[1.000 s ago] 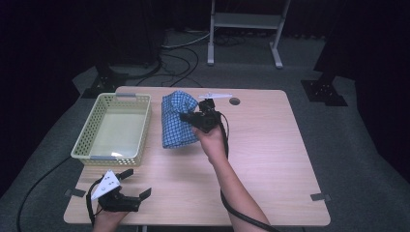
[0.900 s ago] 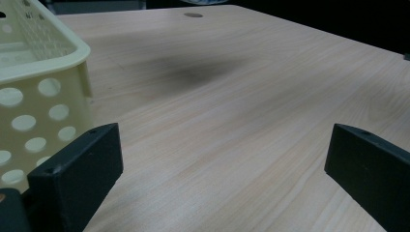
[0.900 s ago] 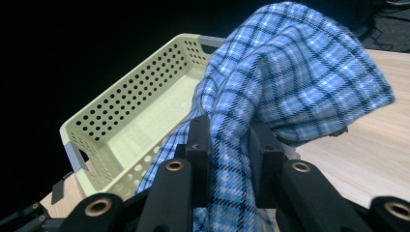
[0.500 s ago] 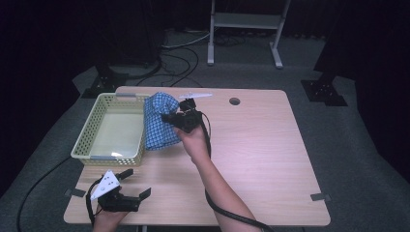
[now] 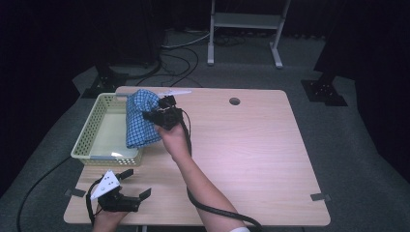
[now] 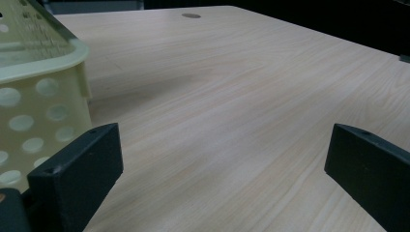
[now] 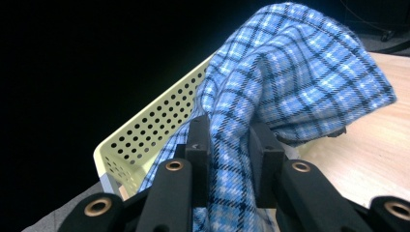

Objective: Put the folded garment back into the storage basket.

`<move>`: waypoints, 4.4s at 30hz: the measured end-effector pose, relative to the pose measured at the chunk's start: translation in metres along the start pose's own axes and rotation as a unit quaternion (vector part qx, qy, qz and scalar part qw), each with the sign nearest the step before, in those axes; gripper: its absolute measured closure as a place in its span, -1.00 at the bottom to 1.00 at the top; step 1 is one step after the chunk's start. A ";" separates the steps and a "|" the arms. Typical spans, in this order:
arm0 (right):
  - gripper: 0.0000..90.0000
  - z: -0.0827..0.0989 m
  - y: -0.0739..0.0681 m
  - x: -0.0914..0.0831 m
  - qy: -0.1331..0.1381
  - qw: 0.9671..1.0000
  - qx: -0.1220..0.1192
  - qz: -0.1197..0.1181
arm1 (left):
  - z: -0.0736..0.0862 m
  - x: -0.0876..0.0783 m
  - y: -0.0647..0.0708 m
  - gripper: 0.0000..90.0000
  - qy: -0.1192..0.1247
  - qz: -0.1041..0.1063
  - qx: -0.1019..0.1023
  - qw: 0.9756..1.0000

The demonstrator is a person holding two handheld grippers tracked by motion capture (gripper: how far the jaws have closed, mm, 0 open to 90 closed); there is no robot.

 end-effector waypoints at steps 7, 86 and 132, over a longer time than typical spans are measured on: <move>0.65 -0.004 -0.007 0.016 0.007 1.000 0.008 0.000 | 0.000 0.001 0.001 -1.00 -0.005 0.000 0.005 1.000; -0.93 0.015 -0.038 0.085 -0.048 0.997 -0.032 -0.048 | 0.000 0.000 0.000 -1.00 0.005 0.004 0.000 1.000; -0.93 0.026 -0.005 -0.043 -0.004 0.996 -0.087 -0.009 | 0.000 0.000 0.000 -1.00 0.000 0.001 0.005 1.000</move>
Point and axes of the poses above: each handheld gripper's, and its own axes: x roughly forward along the jaws, z roughly out of its underside, y roughly to its right, the point moved 6 cm from there along x, roughly forward along the jaws, and after that the axes turned 8 degrees about -y, right-handed, at the moved point
